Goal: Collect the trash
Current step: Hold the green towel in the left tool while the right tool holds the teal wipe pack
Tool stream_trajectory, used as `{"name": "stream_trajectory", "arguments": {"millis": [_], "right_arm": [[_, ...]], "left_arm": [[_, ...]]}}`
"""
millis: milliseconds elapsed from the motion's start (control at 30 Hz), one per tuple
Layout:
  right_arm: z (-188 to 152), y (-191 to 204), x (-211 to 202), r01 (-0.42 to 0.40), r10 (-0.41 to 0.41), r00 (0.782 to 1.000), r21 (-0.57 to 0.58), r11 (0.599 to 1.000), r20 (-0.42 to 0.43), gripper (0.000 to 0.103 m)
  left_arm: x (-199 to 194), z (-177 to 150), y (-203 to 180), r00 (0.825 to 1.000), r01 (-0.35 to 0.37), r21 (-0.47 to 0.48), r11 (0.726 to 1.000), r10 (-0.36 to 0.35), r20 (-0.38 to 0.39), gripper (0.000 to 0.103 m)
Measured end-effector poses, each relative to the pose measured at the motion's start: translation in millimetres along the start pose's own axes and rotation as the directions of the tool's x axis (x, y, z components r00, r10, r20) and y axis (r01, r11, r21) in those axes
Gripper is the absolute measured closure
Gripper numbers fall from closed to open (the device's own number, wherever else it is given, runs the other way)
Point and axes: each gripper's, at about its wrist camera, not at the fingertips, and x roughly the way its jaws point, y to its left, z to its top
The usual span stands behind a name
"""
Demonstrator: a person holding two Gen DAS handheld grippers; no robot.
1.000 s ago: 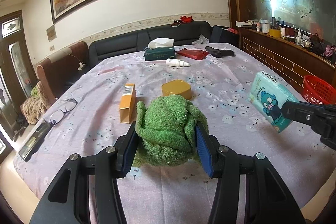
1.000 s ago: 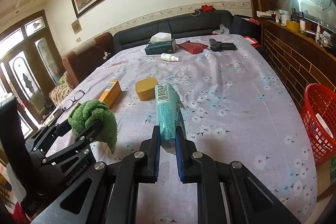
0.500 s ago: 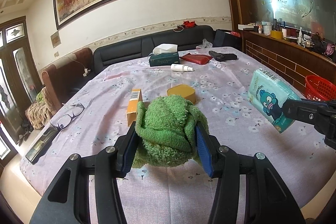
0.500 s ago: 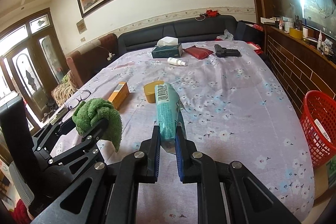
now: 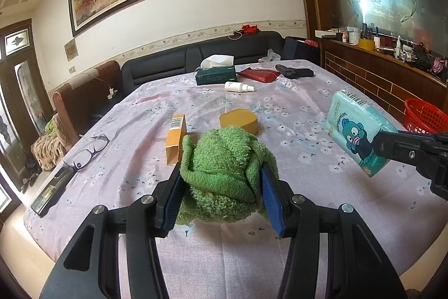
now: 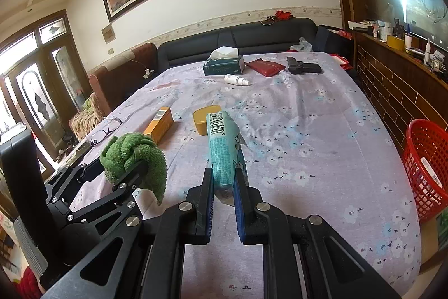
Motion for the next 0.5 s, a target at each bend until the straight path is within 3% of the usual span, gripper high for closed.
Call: {"name": "stream_trajectory", "arguments": {"millis": [500], "right_arm": [[0.6, 0.5, 0.4, 0.0, 0.0, 1.0, 0.004, 1.0, -0.002, 0.089]], "left_arm": [[5.2, -2.0, 0.1, 0.999, 0.037, -0.008, 0.999, -0.037, -0.029, 0.052]]}}
